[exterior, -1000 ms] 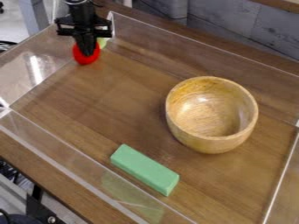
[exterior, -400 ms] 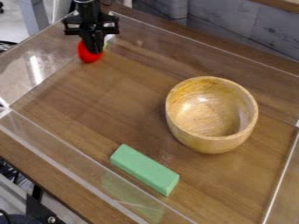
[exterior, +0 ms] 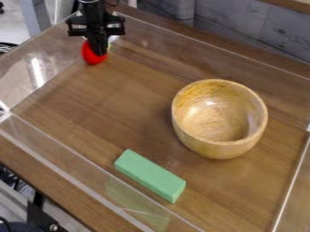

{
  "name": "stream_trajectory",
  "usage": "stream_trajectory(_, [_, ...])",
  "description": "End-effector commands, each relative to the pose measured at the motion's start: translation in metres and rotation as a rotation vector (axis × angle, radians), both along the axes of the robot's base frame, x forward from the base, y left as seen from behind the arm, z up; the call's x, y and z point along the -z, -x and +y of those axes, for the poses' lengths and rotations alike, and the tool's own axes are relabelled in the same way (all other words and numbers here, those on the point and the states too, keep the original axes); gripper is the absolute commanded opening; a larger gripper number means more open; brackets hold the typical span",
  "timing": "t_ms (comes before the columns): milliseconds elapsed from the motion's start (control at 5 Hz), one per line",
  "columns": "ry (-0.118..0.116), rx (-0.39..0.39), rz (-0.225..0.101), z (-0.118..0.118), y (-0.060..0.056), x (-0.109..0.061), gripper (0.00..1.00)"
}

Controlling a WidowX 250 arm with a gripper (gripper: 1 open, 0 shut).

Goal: Move the red fruit to the left

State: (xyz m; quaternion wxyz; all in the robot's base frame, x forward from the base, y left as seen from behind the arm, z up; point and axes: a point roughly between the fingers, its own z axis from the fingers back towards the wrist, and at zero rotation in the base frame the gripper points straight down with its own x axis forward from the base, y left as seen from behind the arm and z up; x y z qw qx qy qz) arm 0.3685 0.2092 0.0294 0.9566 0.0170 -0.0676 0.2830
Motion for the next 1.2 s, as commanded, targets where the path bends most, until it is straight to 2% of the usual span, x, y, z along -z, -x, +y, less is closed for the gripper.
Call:
stream_trajectory(0, [-0.005,-0.049,0.014,0.007,0.003,0.005,0.00])
stream_trajectory(400, [0.005,-0.044,0.031,0.007,0.013,0.020,0.00])
stream_trajectory(600, [0.009,-0.049,0.046,0.009,0.013,0.024,0.00])
stream_trajectory(1000, [0.017,-0.034,0.077,0.009,0.008,0.013,0.00])
